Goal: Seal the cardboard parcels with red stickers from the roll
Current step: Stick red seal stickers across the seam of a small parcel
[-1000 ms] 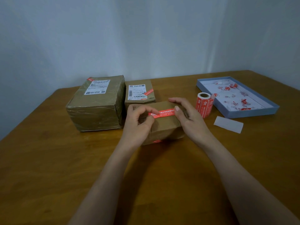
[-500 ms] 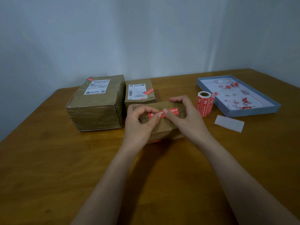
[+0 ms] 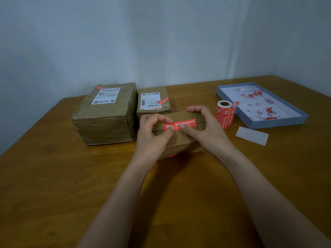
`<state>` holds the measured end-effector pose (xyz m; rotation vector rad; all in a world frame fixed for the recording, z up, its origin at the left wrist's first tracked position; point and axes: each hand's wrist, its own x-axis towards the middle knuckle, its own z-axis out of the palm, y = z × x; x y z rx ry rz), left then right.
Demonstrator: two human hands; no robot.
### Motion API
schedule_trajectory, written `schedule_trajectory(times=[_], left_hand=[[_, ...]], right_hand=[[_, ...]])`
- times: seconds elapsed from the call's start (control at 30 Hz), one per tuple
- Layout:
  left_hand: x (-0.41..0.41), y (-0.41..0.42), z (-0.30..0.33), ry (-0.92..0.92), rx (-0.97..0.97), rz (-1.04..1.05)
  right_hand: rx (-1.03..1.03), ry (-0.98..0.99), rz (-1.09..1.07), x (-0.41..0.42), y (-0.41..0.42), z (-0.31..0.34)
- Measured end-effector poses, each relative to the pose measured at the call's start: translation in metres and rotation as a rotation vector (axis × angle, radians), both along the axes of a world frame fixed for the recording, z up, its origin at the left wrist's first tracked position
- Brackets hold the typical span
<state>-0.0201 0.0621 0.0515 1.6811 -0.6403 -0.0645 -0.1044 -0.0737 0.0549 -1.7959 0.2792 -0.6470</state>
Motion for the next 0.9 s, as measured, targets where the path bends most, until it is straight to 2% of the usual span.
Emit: schedule_trajectory(times=[0.53,0.9], left_hand=[[0.007,0.001,-0.005,0.025,-0.047,-0.049],[0.012,0.003,-0.005,0.118,-0.073,-0.113]], right_hand=[[0.059,-0.031,-0.036,0.001,0.007,0.0],[0.133,-0.002,0.031,0.001,0.0,0.002]])
